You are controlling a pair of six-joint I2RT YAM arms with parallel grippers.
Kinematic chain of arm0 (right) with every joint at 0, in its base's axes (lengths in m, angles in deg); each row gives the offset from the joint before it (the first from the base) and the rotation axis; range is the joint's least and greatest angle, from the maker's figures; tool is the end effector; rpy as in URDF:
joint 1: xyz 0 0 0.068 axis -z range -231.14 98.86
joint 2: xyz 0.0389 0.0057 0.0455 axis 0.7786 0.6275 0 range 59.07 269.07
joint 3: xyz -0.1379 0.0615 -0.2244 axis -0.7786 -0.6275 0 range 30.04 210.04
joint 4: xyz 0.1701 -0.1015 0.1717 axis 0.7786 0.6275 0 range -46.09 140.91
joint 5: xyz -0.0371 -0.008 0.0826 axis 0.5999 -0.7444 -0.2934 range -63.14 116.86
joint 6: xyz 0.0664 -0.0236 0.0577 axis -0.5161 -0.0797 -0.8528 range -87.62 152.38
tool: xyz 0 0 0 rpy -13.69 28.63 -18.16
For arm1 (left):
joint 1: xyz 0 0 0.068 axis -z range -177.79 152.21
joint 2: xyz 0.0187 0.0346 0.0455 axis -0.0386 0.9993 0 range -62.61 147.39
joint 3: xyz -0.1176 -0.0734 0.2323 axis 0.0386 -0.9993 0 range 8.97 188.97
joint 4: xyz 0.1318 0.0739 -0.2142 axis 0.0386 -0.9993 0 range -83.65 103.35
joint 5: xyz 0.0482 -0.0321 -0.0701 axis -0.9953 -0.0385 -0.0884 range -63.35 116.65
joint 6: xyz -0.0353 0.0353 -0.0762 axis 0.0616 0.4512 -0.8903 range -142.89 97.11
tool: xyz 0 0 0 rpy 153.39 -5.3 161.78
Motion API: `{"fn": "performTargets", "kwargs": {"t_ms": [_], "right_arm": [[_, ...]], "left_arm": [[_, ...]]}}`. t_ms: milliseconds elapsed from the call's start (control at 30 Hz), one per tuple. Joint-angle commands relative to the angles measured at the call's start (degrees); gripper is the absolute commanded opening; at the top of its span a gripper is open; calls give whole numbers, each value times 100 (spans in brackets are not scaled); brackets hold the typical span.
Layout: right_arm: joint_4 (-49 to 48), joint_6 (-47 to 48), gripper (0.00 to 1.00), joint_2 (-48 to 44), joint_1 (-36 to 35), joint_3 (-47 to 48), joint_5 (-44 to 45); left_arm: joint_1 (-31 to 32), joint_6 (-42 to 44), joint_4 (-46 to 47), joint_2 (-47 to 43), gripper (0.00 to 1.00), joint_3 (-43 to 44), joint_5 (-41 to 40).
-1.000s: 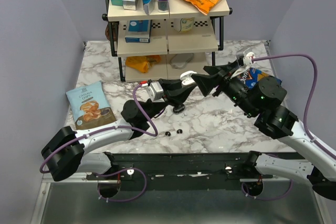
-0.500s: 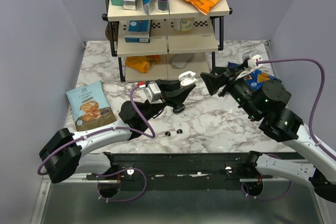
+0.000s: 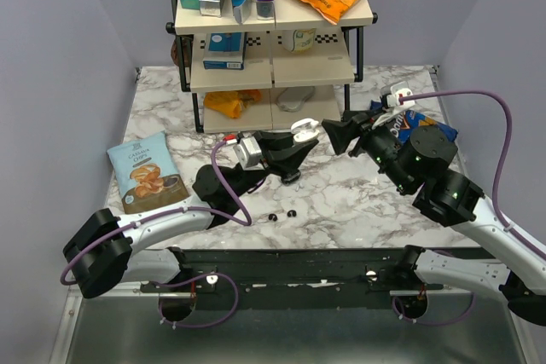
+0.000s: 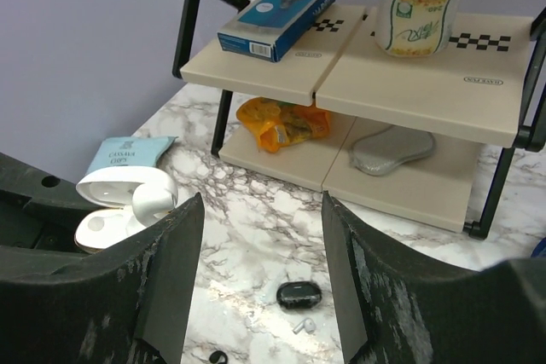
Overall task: Insert the wireless bluetooth earbuds into the charging case
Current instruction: Place the earbud in the charging case, then adjust the earbud with the charging case.
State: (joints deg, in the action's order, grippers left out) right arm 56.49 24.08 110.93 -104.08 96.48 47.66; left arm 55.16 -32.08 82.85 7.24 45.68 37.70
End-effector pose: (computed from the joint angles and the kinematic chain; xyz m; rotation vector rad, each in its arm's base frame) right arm 0.1625 0.1671 0.4444 -0.3140 1.5341 0.5686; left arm 0.1637 -0.2429 0.3664 0.5423 0.8445 -1.0879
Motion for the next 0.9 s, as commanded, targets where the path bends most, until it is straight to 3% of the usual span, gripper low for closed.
{"fn": "performTargets", "kwargs": {"t_ms": [0,867], "right_arm": [[25,144,65,44,-49,203,214],[-36,135,66,-18,-49,124,-814]], "left_arm": [[-4,49,328,-129,0,-85,231],[-4,58,240,-67,0,12,284]]}}
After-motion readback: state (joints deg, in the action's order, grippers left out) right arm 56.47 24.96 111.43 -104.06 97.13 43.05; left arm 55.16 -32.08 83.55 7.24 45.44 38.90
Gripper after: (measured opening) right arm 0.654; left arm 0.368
